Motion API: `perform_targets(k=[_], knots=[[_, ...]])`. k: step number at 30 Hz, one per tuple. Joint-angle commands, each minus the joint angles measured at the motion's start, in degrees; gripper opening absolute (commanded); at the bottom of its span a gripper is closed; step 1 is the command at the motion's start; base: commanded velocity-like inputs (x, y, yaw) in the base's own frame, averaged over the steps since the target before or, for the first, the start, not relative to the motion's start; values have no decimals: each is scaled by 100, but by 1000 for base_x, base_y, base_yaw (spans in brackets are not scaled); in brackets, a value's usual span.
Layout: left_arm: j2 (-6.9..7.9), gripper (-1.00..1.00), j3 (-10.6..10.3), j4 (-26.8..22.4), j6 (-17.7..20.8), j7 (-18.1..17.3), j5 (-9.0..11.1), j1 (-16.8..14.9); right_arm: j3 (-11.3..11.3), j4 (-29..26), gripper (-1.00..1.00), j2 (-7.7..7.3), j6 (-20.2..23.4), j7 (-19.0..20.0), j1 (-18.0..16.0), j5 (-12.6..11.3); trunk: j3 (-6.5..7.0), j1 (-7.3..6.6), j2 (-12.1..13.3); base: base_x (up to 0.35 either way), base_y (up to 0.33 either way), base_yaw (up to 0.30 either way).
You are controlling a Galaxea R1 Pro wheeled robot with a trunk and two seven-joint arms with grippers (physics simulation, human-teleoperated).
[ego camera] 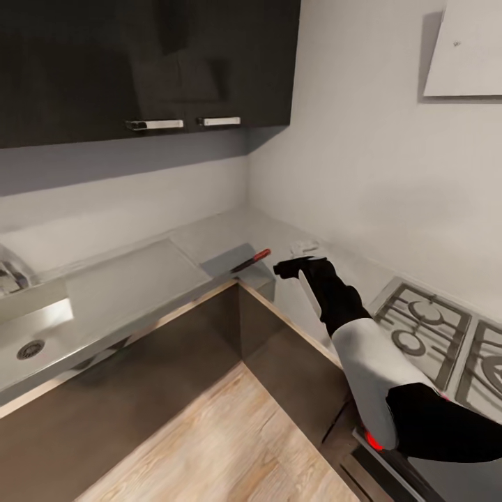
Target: In the kitchen, take the Vidalia onion out of the sink, dice it on the chopping board with the paring knife, put the diced onion into the bowl on the countertop, then place both the paring knife and the chopping board into the sink.
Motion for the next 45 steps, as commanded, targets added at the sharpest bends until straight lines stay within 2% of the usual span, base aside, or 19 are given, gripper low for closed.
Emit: perform_targets(k=[1,9,23,45], knots=[[4,100,-17,-3,-12,37,17,0,6,18,100,1,33,4,-5,47,-10,7,-10,313,147,0],[0,100,-17,-1,-12,34,17,0,5,120,100,-5,33,3,2,47,-10,7,-10,289,177,0],[0,100,-17,15,-14,28,17,0,10,120,100,1,33,-5,4,47,-10,7,-10,69,40,0],[-5,100,-23,79,-12,28,17,0,3,119,100,-8,33,-28,4,79,-10,7,-10,297,50,0]])
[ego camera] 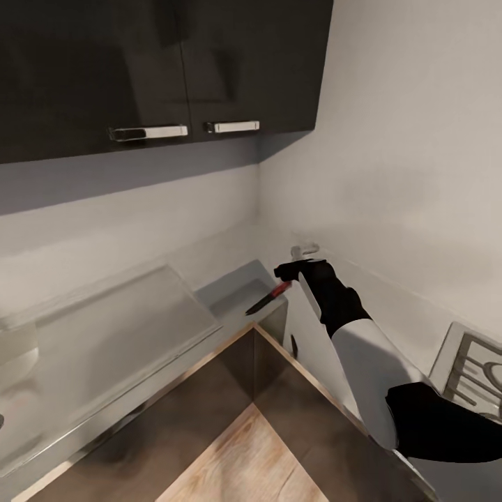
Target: In the kitchen, take the Vidalia onion out of the sink, dice it on the chopping board with the paring knife, put the diced onion into the bowl on the countertop, then place both the paring knife and the chopping board into the sink.
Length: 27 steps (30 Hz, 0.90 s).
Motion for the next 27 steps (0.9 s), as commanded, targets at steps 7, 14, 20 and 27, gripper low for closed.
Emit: perform_targets(k=[7,14,20,27], knots=[[-75,100,-38,647,24,64,5,-4,10,-10,100,-15,33,-14,-4,62,-10,5,-11,44,0,0],[-121,100,-49,1941,49,63,24,0,9,-10,100,-10,25,-19,-4,59,-10,5,-11,2,0,0],[-146,100,-9,2457,25,47,59,0,9,-14,100,-72,-46,6,6,64,-10,5,-11,0,0,0],[-242,100,0,2474,5,45,129,-1,9,-15,100,-288,-433,123,17,40,-10,5,-11,0,0,0]])
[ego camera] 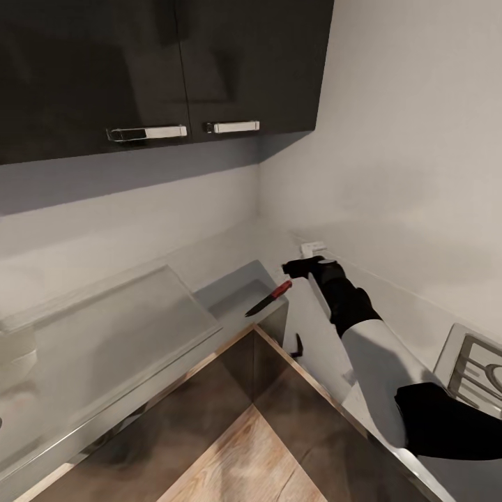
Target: In the kitchen, take the Vidalia onion out of the sink, dice it on the chopping board with the paring knife, put the diced onion into the bowl on the countertop, then place both the paring knife and the chopping board into the sink.
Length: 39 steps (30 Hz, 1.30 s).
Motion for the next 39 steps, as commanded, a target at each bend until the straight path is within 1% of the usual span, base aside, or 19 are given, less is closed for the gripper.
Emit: perform_targets(k=[1,5,7,17,21,28,31,34,39], knots=[[-4,100,-30,-5,-10,42,30,2,7,-5,100,-15,21,46,-3,55,-10,4,-11,0,0,0],[-28,100,-23,0,-9,42,50,3,11,0,100,-56,-16,261,0,53,-10,4,-11,0,0,0],[-28,100,-18,-1,-9,42,76,3,13,3,100,-51,-18,299,4,53,-10,4,-11,0,0,0],[-28,100,-14,0,-9,41,132,2,15,9,100,-60,-26,343,33,55,-10,4,-11,0,0,0],[-28,100,-15,2,-12,41,134,3,11,4,100,-76,-28,344,173,73,-10,4,-11,0,0,0],[-27,100,-16,7,-18,41,135,3,14,5,100,-212,-36,350,404,72,-10,4,-11,0,0,0],[-27,100,-14,5,-18,41,135,3,15,17,100,-225,-59,352,554,73,-10,4,-11,0,0,0],[-29,100,-18,5,-15,41,135,3,15,33,100,-232,-202,347,667,75,-10,4,-11,0,0,0],[-28,100,-16,7,-10,46,135,3,15,108,100,-235,-267,345,699,79,-10,4,-11,0,0,0]])
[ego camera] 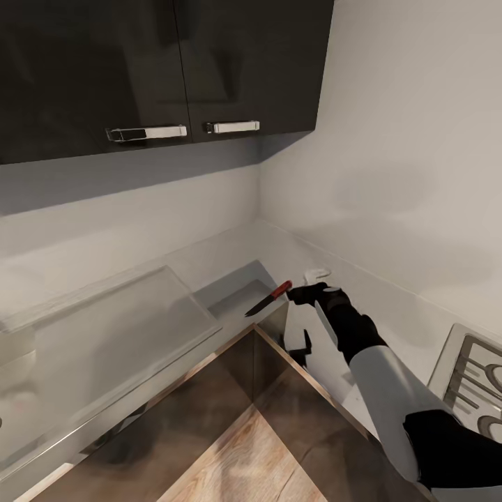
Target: In the kitchen, take the Vidalia onion out of the sink, dice it on the chopping board with the paring knife, put the diced onion into the bowl on the countertop, then place both the paring knife and the chopping board into the sink.
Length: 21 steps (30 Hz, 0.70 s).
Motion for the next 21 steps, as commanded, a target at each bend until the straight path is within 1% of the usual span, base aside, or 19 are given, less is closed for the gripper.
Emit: perform_targets(k=[1,13,21], knots=[[4,100,-28,-11,-11,40,38,2,-1,31,100,2,29,39,-2,62,-10,3,-11,0,0,0],[4,100,-26,-8,-2,52,40,2,-2,223,100,-1,25,14,1,64,-15,3,-11,0,0,6],[15,100,-26,-1,-1,60,43,2,-2,297,100,4,21,19,1,59,-49,3,-11,0,0,121]])
